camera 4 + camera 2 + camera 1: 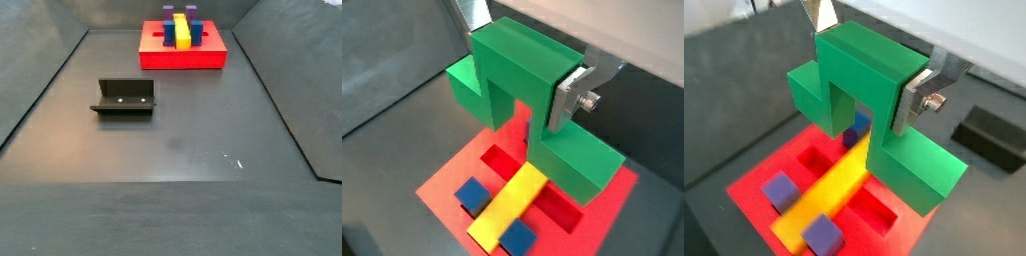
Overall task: Pick up the green object. Move up. Move to above the board. Insert the green object.
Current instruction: Insert the green object.
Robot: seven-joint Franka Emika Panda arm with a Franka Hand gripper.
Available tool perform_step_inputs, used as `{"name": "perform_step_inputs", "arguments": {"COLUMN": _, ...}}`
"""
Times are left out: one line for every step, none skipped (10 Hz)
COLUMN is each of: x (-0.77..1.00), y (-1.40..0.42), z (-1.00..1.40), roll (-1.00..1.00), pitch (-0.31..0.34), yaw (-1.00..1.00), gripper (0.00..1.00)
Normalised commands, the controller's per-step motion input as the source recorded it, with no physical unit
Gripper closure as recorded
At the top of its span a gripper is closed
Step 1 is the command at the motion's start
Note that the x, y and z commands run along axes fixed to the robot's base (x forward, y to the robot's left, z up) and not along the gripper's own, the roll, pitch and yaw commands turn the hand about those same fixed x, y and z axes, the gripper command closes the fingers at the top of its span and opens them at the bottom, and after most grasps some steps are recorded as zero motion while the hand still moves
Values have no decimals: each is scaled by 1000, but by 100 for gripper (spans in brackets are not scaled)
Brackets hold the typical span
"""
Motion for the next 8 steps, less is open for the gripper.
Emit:
{"name": "perform_step_inputs", "arguments": {"x": 0, "y": 0, "z": -569, "roll": 236, "pitch": 23, "yaw": -3, "gripper": 100}}
{"name": "perform_step_inputs", "arguments": {"x": 0, "y": 0, "z": -617, "roll": 0, "pitch": -149, "yaw": -69, "gripper": 100}}
{"name": "perform_step_inputs", "arguments": {"x": -143, "y": 0, "z": -389, "roll": 0, "pitch": -171, "yaw": 0, "gripper": 100}}
{"name": "perform_step_inputs", "arguments": {"x": -49, "y": -11, "z": -434, "roll": 0, "pitch": -277, "yaw": 0, "gripper": 100}}
{"name": "perform_step_inputs", "arguments": {"x": -177, "y": 0, "z": -514, "roll": -43, "pitch": -324, "yaw": 0, "gripper": 100}}
{"name": "perform_step_inputs", "arguments": {"x": -357, "y": 0, "z": -523, "roll": -49, "pitch": -326, "yaw": 0, "gripper": 100}}
{"name": "perform_step_inputs", "arguments": {"x": -314, "y": 0, "z": -391, "roll": -13, "pitch": -296, "yaw": 0, "gripper": 100}}
{"name": "perform_step_inputs", "arguments": {"x": -163, "y": -109, "z": -237, "roll": 144, "pitch": -177, "yaw": 26, "gripper": 100}}
